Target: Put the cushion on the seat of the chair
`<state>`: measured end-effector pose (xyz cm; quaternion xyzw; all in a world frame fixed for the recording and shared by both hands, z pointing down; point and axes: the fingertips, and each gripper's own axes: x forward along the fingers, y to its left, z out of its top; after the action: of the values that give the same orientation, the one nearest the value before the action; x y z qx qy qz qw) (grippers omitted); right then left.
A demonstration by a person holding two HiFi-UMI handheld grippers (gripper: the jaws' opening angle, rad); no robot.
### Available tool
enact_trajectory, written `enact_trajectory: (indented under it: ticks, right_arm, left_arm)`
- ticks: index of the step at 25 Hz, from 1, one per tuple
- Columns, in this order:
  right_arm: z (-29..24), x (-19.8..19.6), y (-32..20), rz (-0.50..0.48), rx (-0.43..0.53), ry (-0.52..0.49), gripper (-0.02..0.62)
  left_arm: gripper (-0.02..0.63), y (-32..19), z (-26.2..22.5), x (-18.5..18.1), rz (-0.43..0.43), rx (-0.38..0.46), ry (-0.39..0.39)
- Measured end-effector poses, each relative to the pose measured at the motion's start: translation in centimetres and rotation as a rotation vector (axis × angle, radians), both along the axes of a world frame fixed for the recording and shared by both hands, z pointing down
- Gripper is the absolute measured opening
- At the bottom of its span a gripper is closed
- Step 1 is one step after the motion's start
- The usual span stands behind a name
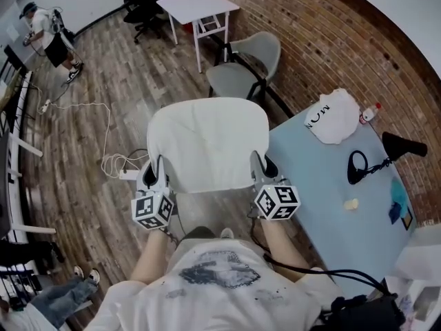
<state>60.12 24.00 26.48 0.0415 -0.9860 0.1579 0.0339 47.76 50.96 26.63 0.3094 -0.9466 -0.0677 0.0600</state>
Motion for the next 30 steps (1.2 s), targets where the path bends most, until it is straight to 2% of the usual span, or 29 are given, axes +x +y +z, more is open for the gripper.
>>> enact_trajectory:
  ticks: [6,11,14,24,30]
  right_arm:
    - [0.9,-2.5,-0.6,-0.019,-0.016,0.004,0.051]
    - [1.5,-7.3,-1.8,-0.001,-0.027,-0.002,0.051]
    - [2.0,-11.7,-2.4,0.025,-0.03,0.004,0.051]
    - [1.1,-30.1,-1.5,0.106,-0.031,0.019,0.051]
    - [1.1,-39.3,-0.6,0.156,-0.028,0.038,0.051]
  left_arm:
    - [0.052,-0.4,0.9,-2.4,-0.015,-0.01,0.008]
    - [0.052,-1.6,1.5,-7.7,0.004,-0.011,0.008]
    - [0.052,-2.3,1.9,-12.8,0.027,-0.004,0.009]
    - [0.052,-2.5,1.7,-33.8,0.104,0.022,0.051]
    - [0.052,-2.0,1.3,-43.7,0.148,0.023,0.05]
